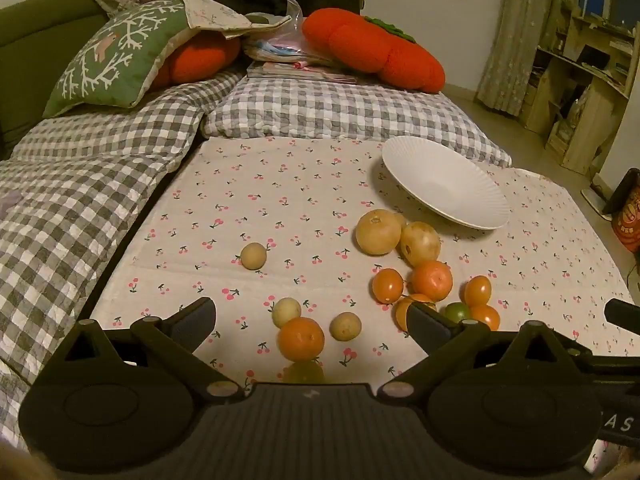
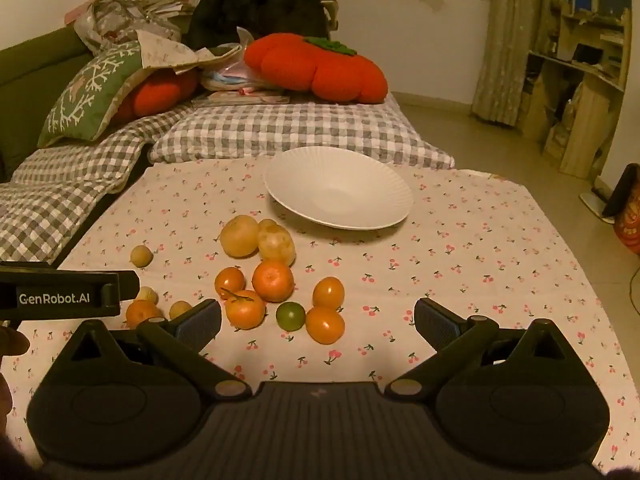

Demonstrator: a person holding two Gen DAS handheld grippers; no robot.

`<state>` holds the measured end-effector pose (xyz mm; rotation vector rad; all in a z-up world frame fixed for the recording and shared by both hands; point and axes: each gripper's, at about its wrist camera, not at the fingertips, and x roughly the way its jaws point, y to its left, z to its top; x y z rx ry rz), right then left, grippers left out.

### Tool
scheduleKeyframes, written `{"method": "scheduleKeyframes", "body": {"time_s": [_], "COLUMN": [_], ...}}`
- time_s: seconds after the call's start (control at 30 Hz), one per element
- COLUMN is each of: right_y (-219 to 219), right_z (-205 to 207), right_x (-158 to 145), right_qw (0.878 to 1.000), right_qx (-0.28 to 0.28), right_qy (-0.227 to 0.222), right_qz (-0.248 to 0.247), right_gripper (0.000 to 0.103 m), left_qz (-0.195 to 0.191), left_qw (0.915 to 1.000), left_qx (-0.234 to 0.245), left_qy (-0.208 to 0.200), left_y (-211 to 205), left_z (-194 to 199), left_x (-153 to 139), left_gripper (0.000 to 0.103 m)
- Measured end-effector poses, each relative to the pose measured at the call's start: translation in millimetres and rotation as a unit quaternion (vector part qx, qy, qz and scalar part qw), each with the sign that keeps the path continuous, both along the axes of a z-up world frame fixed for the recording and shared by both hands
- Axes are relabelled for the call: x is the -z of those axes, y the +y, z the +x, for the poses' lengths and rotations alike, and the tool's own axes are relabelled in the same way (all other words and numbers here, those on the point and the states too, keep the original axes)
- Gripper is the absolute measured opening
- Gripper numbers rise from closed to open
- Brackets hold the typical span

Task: Organize fruits
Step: 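Reach both tools toward the two yellow potatoes near the plate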

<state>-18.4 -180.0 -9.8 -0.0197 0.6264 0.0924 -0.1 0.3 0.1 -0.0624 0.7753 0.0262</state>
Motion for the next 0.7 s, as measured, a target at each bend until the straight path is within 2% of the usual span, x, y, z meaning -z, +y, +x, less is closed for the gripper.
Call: {"method": "scheduleKeyframes", "body": {"time_s": [0.4, 0.7], "right_y": [2, -1], "right_z": [0, 2], "right_x": [1, 1], "right_qw": [1.000, 1.000], "right_qx": [-0.005, -0.010], "right_qy": [0.008, 0.011], "right_qz": [0.002, 0.004], "right_gripper": [0.103, 0.103], "left_qz": [0.008, 0.004], "left_qw": [0.9999, 1.0000], "left_qx": [0.003, -0.004], "left_qy": [0.010, 0.004], "left_y": [0, 2], "left_z": [-7, 4], "left_x": [-4, 4], "left_gripper": [0.093, 0.093]}}
